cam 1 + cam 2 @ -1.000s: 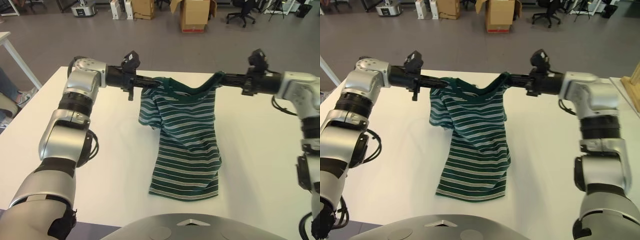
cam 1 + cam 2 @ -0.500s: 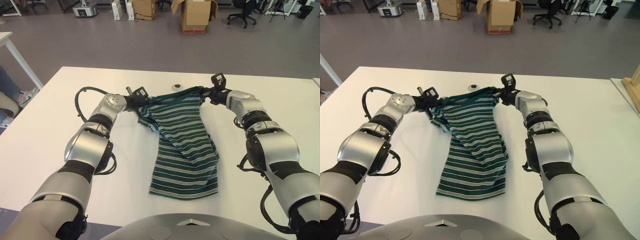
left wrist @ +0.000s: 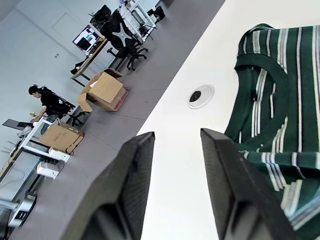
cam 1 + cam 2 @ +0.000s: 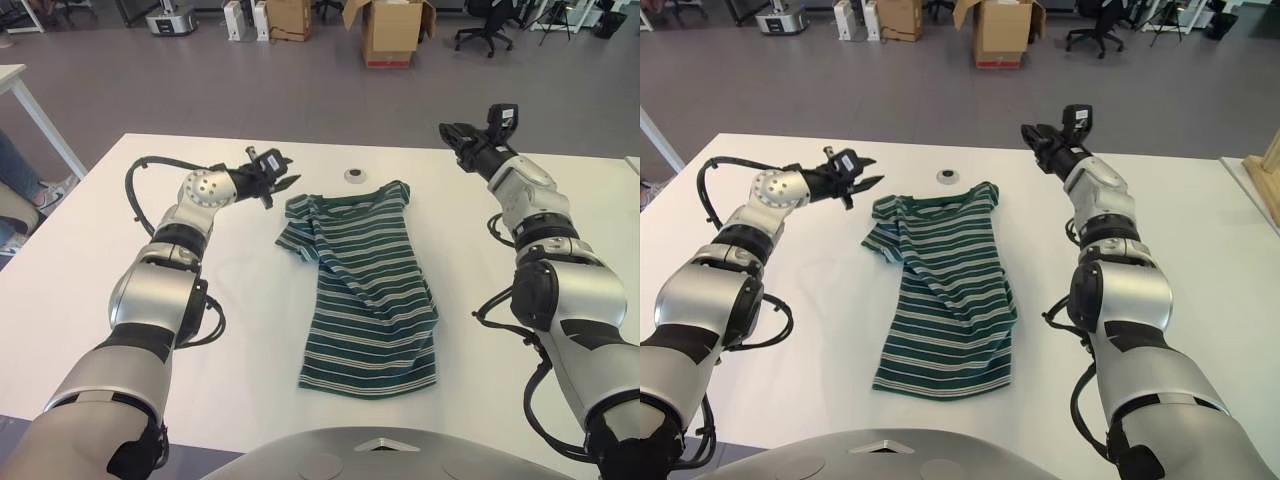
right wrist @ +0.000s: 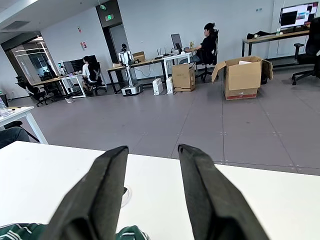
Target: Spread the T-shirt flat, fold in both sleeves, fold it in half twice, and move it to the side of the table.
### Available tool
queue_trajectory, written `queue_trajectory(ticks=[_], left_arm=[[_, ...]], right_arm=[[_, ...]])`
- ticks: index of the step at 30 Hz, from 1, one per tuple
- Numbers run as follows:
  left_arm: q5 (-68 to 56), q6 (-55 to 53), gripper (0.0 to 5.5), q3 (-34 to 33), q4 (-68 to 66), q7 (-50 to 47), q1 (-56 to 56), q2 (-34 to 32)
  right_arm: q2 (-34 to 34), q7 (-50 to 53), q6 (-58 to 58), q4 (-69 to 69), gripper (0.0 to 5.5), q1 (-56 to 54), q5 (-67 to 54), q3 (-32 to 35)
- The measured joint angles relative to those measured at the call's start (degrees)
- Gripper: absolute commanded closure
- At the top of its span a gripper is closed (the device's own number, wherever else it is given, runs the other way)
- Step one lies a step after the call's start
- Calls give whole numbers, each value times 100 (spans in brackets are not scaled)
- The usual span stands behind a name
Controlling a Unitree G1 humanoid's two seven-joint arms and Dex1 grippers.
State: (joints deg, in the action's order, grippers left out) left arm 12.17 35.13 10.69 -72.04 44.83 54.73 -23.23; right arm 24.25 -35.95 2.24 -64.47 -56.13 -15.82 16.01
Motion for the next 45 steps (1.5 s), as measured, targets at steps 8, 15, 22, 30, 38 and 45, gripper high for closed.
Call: queue_trajectory(ticks=[8,15,22,30,38,45], left_arm=[[512,-297,383,541,-102,-312,-786,338],[1793,-207,383,1532,-219,-1284,-478,-1040],[1998,47,383,1650,-333,-1660,-385,-1077],[1723,863,383,1321,416,-1531,268,-1307],[2292,994,383,2174,525,-1730,-642,-545],[2196,837,383,2235,427,-2155,-843,-491]], right_arm=[[-72,117,1017,2631,366,1204,-543,194],[-239,494,2007,4718,366,2837,-707,88],[-362,492,2584,5910,366,3654,-674,-579],[-47,-415,3476,7239,366,5005,-885,-1754],[-375,27,2866,6627,366,4821,88,-2613],[133,493,2944,6979,366,4809,1346,-3267]])
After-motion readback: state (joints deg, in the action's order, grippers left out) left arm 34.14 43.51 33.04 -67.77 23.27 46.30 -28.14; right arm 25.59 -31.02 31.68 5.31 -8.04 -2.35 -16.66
